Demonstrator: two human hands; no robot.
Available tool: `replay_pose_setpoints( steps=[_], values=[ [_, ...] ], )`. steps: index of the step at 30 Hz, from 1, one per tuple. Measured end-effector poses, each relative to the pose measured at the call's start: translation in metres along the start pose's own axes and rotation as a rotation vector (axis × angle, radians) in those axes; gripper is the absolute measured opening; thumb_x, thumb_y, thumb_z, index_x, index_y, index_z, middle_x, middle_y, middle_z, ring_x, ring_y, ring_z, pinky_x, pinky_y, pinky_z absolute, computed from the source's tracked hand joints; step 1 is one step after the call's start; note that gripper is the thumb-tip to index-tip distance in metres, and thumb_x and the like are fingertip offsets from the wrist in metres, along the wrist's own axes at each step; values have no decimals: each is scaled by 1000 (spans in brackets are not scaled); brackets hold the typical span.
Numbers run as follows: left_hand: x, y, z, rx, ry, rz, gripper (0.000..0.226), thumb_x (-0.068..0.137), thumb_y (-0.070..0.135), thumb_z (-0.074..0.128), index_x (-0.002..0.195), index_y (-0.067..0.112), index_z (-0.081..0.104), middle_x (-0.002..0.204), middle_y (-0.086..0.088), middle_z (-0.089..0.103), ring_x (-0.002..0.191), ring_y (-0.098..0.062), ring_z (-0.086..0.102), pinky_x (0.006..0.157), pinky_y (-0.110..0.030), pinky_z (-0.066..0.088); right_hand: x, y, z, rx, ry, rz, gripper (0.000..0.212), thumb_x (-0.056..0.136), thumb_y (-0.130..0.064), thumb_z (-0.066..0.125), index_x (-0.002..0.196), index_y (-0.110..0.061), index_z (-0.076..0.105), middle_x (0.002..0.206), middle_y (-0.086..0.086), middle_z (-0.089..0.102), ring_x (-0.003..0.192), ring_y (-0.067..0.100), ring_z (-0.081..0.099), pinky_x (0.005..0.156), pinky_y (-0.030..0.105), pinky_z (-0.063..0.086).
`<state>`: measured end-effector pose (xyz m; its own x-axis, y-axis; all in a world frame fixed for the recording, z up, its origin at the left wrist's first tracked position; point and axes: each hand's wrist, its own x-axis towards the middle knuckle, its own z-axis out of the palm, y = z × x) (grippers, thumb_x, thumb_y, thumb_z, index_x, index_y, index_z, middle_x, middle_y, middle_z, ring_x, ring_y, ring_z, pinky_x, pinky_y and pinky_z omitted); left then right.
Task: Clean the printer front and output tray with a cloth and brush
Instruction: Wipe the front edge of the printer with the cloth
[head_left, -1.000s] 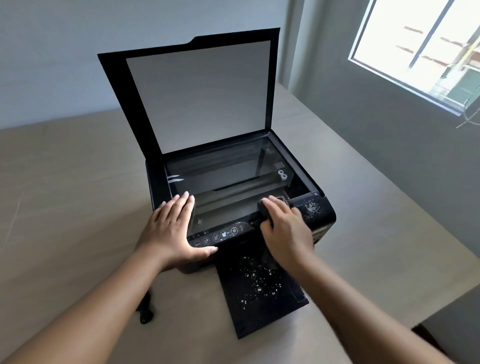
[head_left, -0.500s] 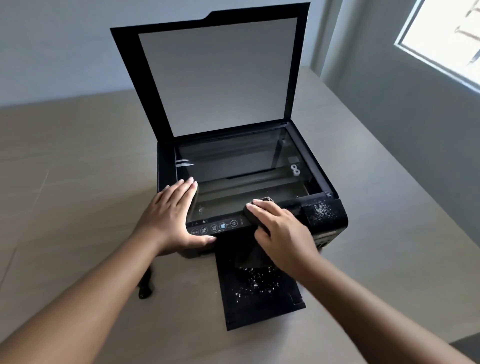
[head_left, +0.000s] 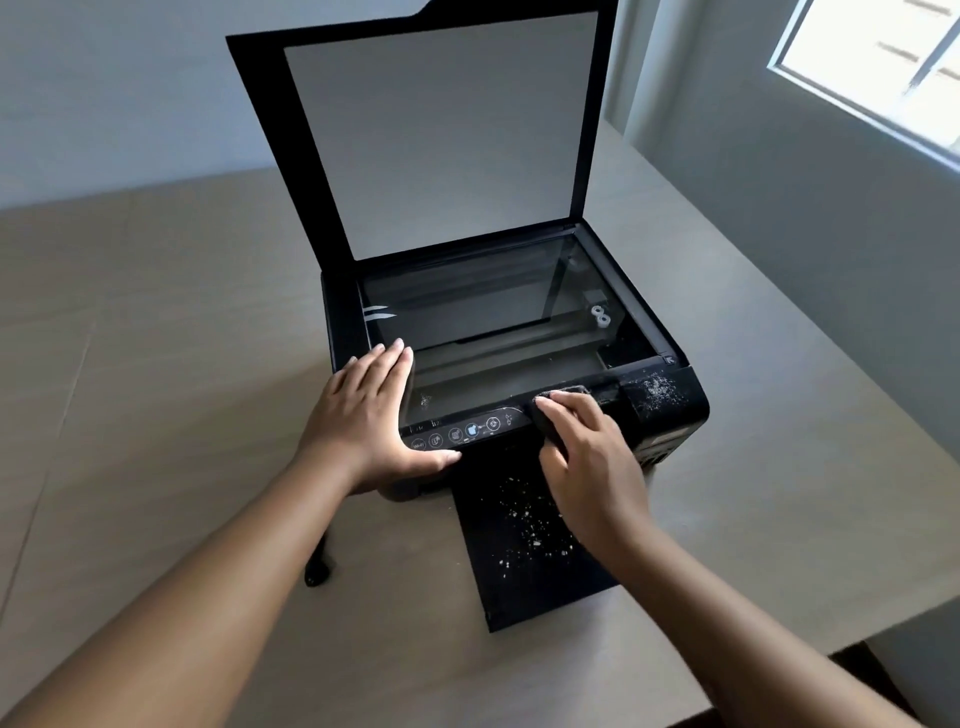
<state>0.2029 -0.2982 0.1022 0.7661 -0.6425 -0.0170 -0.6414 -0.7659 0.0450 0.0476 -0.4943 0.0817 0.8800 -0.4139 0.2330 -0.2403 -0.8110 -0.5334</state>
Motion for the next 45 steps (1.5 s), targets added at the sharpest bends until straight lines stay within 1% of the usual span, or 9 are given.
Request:
replay_pose_setpoints(
  steps=[3, 11, 21, 28, 31, 35, 38, 41, 45],
  values=[
    [0, -2, 3, -8, 19, 6, 132, 53, 98, 27, 155, 18, 4, 163, 4, 1, 149, -14, 0, 121, -37, 2, -3, -25, 20, 166, 57, 50, 46, 84, -9, 58, 130, -17, 56, 131, -5, 53, 114, 19, 56, 92, 33, 50],
    [0, -3, 4, -11, 7, 14, 136, 49, 101, 20, 155, 18, 1, 163, 4, 1, 149, -15, 0, 121, -38, 2, 9, -30, 4, -85, -89, -97, 39, 85, -25, 52, 122, -35, 53, 122, -18, 50, 103, 15, 57, 71, 36, 54],
    [1, -4, 6, -17, 32, 15, 134, 51, 99, 24, 155, 17, 2, 163, 3, 1, 149, -15, 1, 121, -38, 2, 0, -28, 17, 172, 177, 16, 26, 89, -11, 61, 115, -15, 58, 116, 0, 59, 100, 24, 59, 86, 35, 50],
    [3, -6, 6, -17, 24, 20, 137, 49, 102, 20, 155, 17, 3, 163, 3, 2, 149, -16, 1, 121, -38, 3, 30, -46, 4, -111, -152, -185, 13, 96, -28, 51, 105, -34, 58, 108, -14, 49, 93, 16, 50, 64, 38, 53],
    [2, -4, 6, -3, 19, 22, 137, 50, 102, 20, 155, 16, 3, 163, 3, 2, 149, -16, 2, 121, -38, 3, 36, -34, -8, -137, -179, -166, 15, 97, -29, 50, 106, -36, 58, 109, -16, 51, 94, 15, 50, 64, 35, 51],
    [3, -5, 5, -8, 17, 17, 137, 49, 102, 21, 155, 17, 4, 163, 3, 3, 149, -16, 2, 121, -39, 4, 27, -42, 10, -78, -71, -103, 20, 91, -23, 57, 107, -31, 65, 110, -13, 57, 96, 19, 52, 75, 38, 52],
    [3, -4, 5, -30, 8, 14, 135, 49, 99, 24, 155, 17, 5, 163, 3, 2, 149, -15, 1, 121, -38, 4, 2, -57, 35, -47, -17, -257, 36, 87, -16, 58, 122, -21, 64, 122, -6, 60, 101, 21, 55, 90, 33, 49],
    [3, -13, 1, -50, -37, 91, 135, 49, 96, 30, 155, 17, 1, 163, 1, -5, 149, -14, -6, 121, -36, -1, -8, -34, 30, -100, -6, -354, 49, 85, -8, 55, 132, -22, 57, 137, -8, 54, 102, 20, 56, 92, 29, 47],
    [-3, -37, -2, -2, -102, 223, 130, 57, 90, 35, 153, 16, -11, 160, 0, -20, 146, -10, -21, 119, -29, -11, -13, -20, 34, -101, 47, -165, 59, 85, -2, 55, 140, -19, 47, 149, -6, 43, 112, 26, 58, 99, 31, 37]
  ],
)
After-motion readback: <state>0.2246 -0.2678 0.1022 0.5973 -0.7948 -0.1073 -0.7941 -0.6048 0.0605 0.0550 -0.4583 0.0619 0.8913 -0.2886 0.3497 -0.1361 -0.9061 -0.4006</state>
